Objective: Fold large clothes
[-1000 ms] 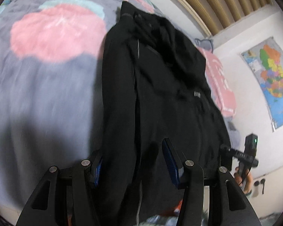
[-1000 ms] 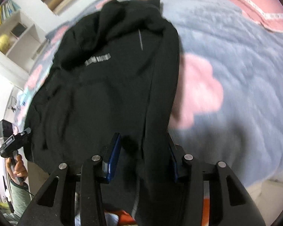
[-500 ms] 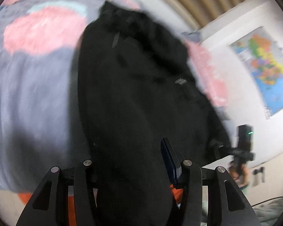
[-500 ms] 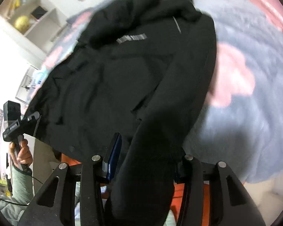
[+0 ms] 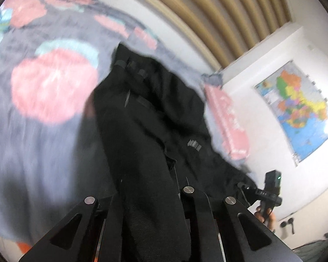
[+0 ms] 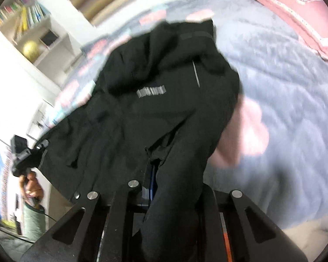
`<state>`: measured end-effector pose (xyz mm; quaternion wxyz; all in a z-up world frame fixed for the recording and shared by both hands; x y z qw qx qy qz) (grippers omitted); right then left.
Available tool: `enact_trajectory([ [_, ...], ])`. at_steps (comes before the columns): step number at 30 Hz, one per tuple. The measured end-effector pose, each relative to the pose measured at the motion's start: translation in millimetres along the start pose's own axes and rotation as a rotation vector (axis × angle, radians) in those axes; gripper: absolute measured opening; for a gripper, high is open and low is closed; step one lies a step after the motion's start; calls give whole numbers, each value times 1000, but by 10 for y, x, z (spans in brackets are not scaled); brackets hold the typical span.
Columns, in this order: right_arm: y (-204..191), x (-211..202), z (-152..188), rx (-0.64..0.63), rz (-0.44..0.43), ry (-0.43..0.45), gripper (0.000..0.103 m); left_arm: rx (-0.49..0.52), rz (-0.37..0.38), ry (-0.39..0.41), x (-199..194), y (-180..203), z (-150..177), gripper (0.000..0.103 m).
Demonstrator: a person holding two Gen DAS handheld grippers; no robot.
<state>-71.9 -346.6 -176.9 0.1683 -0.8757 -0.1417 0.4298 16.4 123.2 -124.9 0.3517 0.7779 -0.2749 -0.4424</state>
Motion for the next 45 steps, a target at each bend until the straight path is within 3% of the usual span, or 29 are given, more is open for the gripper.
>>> enact_trajectory([
  [3, 45, -127, -307, -4, -50, 67, 19, 7, 53, 36, 21, 180, -278, 11],
  [9, -48, -250, -1165, -103, 0, 160, 19, 32, 98, 103, 180, 484, -957, 13],
  [15, 198, -95, -1971, -38, 75, 224, 19, 102, 22, 220, 636, 791, -1639, 20],
  [21, 569, 744, -2610, 9, 201, 158, 20, 67, -106, 253, 1552, 615, -2254, 21],
  [26, 1021, 1674, -2765, 104, 239, 36, 21, 31, -291, 142, 2519, 85, -2470, 22],
  [29, 1249, 2059, -2690, 165, 207, -1, 21, -4, -327, 101, 2859, -171, -2495, 22],
  [34, 1277, 2142, -2660, 154, 211, 11, 21, -7, -319, 90, 2903, -220, -2512, 22],
  [39, 1251, 1997, -2670, 146, 184, -10, 28, -4, -258, 54, 2686, -155, -2520, 22],
  [42, 1173, 1727, -2740, 118, 148, -15, 32, 96, -203, 33, 2347, 67, -2497, 24],
  [45, 1123, 1293, -2777, 110, 79, 30, 44, 101, -76, -4, 1902, 212, -2580, 38],
])
Point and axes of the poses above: each gripper's, at about its wrist camera, not at the fingertips, and x roughly the way its jaws point, y to its right, z to its underside, the point moved 2 cm from there along x, roughly the way its jaws point, and after that the axes turned 11 degrees about -x, right-handed, at the moved point
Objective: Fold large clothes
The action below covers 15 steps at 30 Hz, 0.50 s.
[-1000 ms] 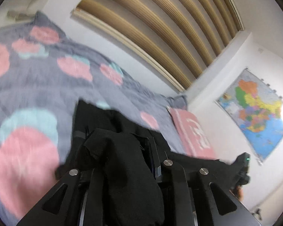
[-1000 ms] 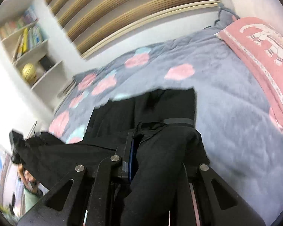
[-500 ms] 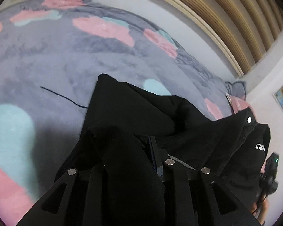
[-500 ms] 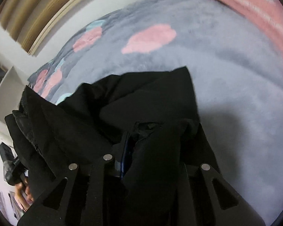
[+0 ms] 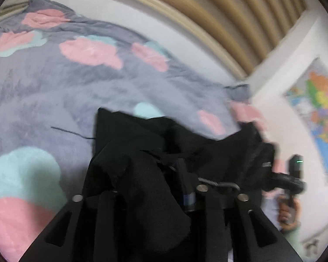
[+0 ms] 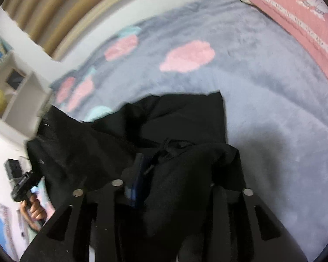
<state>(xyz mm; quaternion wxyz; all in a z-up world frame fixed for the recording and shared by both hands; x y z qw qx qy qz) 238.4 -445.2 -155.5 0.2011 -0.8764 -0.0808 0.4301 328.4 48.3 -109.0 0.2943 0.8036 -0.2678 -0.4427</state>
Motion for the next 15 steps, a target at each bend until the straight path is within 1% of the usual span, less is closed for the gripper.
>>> enact_trajectory([
  [1, 6, -133, -6, 5, -29, 13, 50, -25, 61, -22, -137, -6, -41, 44],
  [2, 21, -319, -7, 18, -70, 32, 52, -60, 156, -61, -321, -32, -100, 48],
  [3, 26, -430, -6, 21, -83, 45, 54, -67, 211, -85, -435, -34, -129, 52],
  [4, 16, -578, -5, 7, -79, 59, 64, -50, 254, -95, -574, -24, -148, 60],
  [5, -15, -703, -5, -19, -54, 76, 71, -15, 271, -74, -730, 0, -162, 68],
  [6, -67, -839, -6, -60, 1, 110, 85, 18, 240, -20, -878, 21, -180, 72],
  [7, -118, -939, -3, -102, 68, 144, 94, 39, 196, 36, -985, 46, -184, 81],
  [8, -169, -980, -1, -134, 111, 163, 94, 53, 163, 91, -1065, 72, -191, 82],
  [9, -233, -971, -1, -167, 132, 172, 94, 61, 164, 112, -1085, 84, -194, 82],
  [10, -276, -922, -4, -185, 132, 171, 94, 59, 156, 111, -1055, 83, -204, 82],
  [11, -326, -824, -8, -208, 143, 165, 94, 53, 126, 107, -972, 73, -214, 82],
  [13, -392, -632, -9, -258, 199, 149, 94, 67, 3, 94, -695, 61, -216, 82],
  [14, -413, -528, -12, -284, 227, 141, 94, 90, -66, 81, -534, 65, -207, 82],
  [15, -432, -409, -14, -317, 256, 136, 94, 113, -118, 73, -404, 84, -208, 82],
])
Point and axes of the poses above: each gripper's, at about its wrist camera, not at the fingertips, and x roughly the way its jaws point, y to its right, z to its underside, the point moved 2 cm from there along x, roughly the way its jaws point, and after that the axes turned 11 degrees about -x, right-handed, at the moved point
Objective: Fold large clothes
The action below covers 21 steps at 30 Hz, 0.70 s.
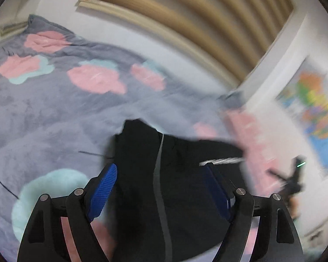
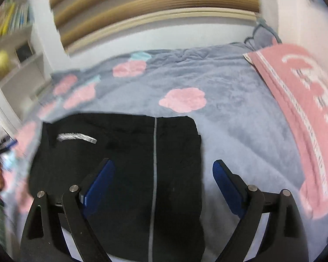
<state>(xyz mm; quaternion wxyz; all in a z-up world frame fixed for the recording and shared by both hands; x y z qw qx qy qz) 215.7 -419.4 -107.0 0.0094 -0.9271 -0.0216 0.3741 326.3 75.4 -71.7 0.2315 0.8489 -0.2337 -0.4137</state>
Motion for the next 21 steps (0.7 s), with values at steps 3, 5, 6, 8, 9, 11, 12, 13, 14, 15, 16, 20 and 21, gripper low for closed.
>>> enact_trajectory([
  [3, -25, 305, 5, -57, 53, -14, 94, 74, -113, 11, 329, 49, -14, 82],
  [5, 61, 503, 5, -52, 48, -24, 94, 68, -160, 44, 489, -13, -86, 82],
  [6, 128, 590, 5, -42, 32, -28, 94, 50, -160, 46, 536, -87, -104, 82],
  [8, 244, 743, -2, -19, -12, -32, 94, -15, -123, 22, 684, -235, -204, 82],
  [9, 311, 830, -7, -3, -37, -35, 94, -57, -97, -7, 775, -322, -255, 82],
  [11, 409, 989, -17, 28, -84, -43, 94, -122, -28, -105, 995, -463, -313, 82],
  [12, 445, 1056, -23, 45, -99, -47, 94, -143, -3, -140, 1083, -498, -315, 82],
  [13, 473, 1123, -26, 58, -114, -51, 94, -164, 27, -179, 1163, -521, -308, 82],
  [14, 505, 1204, -26, 74, -131, -60, 94, -182, 63, -222, 1251, -539, -290, 82],
  [15, 550, 1316, -19, 101, -159, -78, 94, -192, 79, -243, 1323, -540, -271, 82],
  [16, 575, 1396, -13, 125, -181, -93, 94, -184, 74, -240, 1356, -522, -256, 82],
  [20, 549, 1546, 18, 153, -265, -108, 62, -55, -30, -200, 1349, -324, -166, 11],
  [21, 484, 1477, 17, 101, -208, -96, 26, -7, -65, -175, 1287, -247, -131, 10],
])
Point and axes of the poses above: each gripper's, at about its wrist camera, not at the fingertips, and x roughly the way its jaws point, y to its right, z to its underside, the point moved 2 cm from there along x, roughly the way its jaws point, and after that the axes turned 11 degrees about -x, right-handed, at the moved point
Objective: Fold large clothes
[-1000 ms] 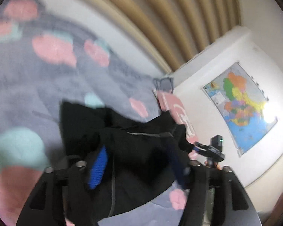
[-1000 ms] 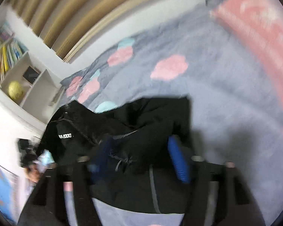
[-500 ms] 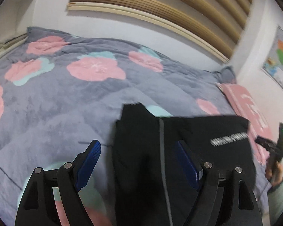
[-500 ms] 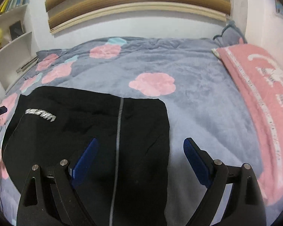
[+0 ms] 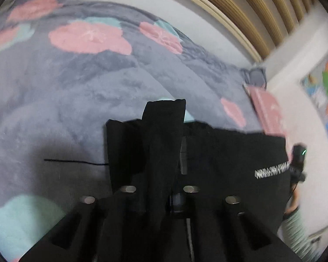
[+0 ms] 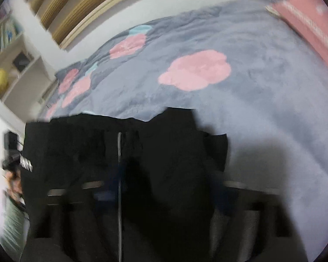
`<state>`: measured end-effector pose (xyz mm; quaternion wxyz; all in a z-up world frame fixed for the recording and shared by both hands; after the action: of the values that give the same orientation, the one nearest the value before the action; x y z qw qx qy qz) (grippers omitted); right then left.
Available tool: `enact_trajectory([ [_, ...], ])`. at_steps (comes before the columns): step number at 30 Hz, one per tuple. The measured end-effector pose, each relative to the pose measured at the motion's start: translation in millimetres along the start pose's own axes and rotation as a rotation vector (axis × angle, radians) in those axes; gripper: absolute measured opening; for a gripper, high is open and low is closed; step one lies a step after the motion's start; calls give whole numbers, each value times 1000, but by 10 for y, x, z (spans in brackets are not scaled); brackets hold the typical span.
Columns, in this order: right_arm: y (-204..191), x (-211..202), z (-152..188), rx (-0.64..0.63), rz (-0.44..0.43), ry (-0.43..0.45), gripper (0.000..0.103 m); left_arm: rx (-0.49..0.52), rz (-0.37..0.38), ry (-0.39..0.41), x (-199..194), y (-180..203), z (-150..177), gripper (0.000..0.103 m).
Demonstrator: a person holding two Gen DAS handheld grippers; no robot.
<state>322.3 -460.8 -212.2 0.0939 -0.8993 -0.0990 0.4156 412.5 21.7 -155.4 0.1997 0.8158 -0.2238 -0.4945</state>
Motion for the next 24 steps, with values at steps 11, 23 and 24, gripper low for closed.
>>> enact_trajectory([
  [11, -509, -1225, -365, -139, 330, 294, 14, 48, 9, 369, -1280, 564, -119, 9],
  [23, -3, 628, -340, -68, 367, -192, 18, -303, -182, -43, 594, -414, -344, 20],
  [24, 47, 728, -264, -55, 355, -211, 19, -328, -154, -62, 676, -487, -314, 20],
])
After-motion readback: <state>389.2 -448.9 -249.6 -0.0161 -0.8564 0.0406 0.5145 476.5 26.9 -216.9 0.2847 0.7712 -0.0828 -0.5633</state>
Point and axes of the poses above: each gripper's, at about its wrist camera, not at the fingertips, and x roughly the way its jaws point, y to its right, z to its underside, the point moved 2 cm from there along x, roughly the way its jaws point, and after that the axes turned 11 degrees about -x, right-handed, at the moved point
